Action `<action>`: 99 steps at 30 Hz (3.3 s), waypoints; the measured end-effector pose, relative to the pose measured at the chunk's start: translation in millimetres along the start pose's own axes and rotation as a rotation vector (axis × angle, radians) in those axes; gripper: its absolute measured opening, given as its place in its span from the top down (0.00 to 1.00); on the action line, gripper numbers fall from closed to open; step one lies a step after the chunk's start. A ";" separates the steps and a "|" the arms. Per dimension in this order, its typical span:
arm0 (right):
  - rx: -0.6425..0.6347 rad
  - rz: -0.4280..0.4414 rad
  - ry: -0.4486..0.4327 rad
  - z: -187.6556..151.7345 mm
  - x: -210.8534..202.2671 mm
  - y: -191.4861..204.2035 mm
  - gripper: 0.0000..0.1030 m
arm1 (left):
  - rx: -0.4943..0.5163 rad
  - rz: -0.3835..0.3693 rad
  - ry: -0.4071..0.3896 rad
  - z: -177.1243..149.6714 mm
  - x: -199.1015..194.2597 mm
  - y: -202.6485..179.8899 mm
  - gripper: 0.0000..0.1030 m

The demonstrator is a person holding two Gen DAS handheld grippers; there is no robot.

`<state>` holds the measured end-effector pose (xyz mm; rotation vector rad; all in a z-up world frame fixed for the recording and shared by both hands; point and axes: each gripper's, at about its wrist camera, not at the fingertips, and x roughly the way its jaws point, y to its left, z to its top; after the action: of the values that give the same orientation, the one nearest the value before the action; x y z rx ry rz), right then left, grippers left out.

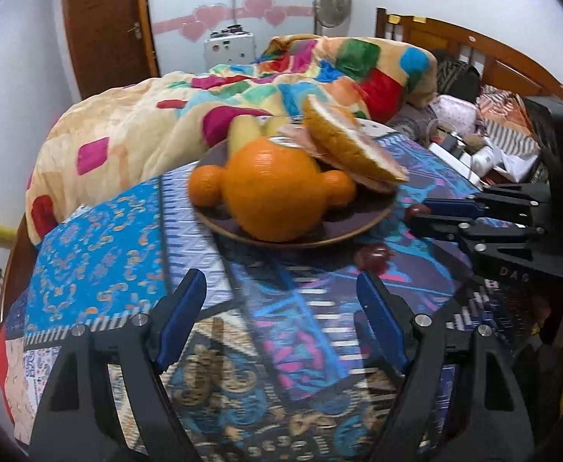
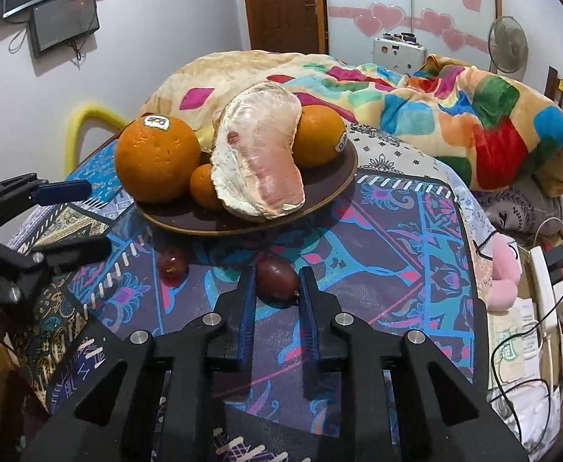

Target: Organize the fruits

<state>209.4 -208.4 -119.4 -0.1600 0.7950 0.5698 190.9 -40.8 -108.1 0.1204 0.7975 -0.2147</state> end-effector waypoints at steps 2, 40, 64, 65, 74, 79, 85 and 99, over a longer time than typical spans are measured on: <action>-0.006 -0.005 -0.012 -2.9 -5.8 0.5 0.80 | 0.007 -0.014 0.009 1.3 1.9 -9.7 0.22; -0.014 -0.008 -0.167 3.7 -46.8 -18.6 0.80 | 0.022 -0.064 -0.016 34.1 -17.6 -25.9 0.82; -0.007 0.016 -0.071 65.7 19.5 -31.6 0.79 | -0.040 0.030 -0.028 97.7 37.5 24.2 0.82; -0.010 0.015 -0.062 66.4 21.8 -31.0 0.79 | -0.041 0.029 -0.023 97.7 39.4 24.4 0.82; -0.036 -0.019 -0.070 67.0 18.6 -25.4 0.69 | -0.035 0.038 -0.030 97.5 38.1 21.1 0.62; -0.012 -0.013 -0.118 70.5 -7.5 -24.5 0.69 | -0.063 0.029 -0.070 98.3 13.0 24.0 0.62; -0.007 -0.035 -0.232 70.8 -69.2 -5.6 0.69 | -0.065 0.037 -0.163 88.7 -51.6 17.5 0.62; -0.002 -0.056 -0.590 28.1 -232.2 78.0 0.55 | -0.075 0.087 -0.528 17.9 -243.7 -30.7 0.39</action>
<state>55.1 -231.4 71.5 -0.0107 0.2166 0.5268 30.8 -38.6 79.0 0.0241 0.2733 -0.1244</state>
